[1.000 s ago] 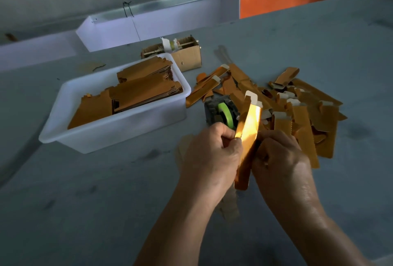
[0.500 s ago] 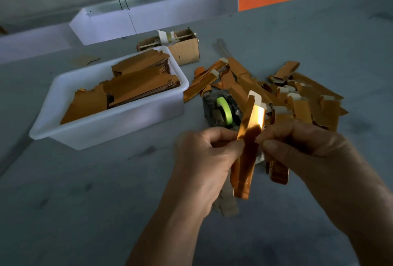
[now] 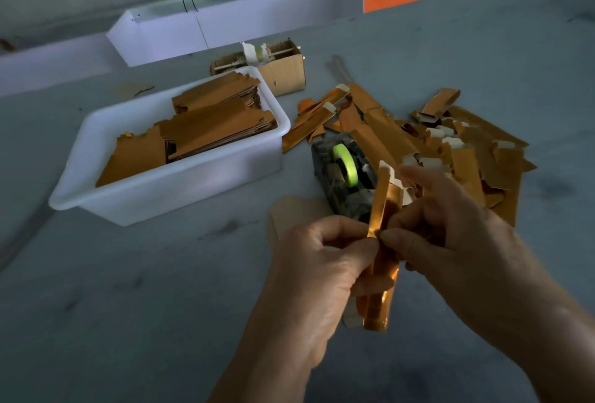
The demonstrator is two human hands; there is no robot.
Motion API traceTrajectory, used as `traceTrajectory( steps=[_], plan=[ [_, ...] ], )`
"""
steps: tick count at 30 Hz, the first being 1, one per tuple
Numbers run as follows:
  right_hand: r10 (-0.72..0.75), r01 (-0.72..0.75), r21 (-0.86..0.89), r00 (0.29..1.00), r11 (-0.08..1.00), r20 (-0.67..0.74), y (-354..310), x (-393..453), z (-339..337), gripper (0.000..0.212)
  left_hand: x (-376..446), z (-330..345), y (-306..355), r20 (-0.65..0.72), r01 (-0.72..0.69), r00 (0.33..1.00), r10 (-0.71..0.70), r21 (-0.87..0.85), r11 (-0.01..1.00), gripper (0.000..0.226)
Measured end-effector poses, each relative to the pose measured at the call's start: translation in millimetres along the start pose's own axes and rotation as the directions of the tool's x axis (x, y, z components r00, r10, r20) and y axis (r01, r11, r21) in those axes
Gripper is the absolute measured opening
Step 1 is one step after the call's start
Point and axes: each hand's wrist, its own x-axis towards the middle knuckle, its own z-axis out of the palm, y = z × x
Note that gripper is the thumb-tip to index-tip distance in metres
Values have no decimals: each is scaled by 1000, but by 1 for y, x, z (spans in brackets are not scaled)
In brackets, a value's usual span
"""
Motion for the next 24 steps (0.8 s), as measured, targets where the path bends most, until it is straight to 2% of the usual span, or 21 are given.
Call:
traceTrajectory(
  steps=[6,14,19,24],
  plan=[
    [28,-30,-35,999,999,-39,-3,-2,4,62,-1,-4,-2,42,5,999,-6,6,1000,10],
    [50,-56,-79,997,995,-66,-6,-6,7,55,-3,-2,-9,-54,-110,991,119,142,984,21],
    [44,-57,-158,996,986,-81,-14,-7,8,54,-4,3,-13,-117,-163,977,178,130,978,24],
    [112,-127,-227,990,965,-81,-19,-8,8,54,-7,3,-17,-126,-199,967,221,169,965,22]
  ],
)
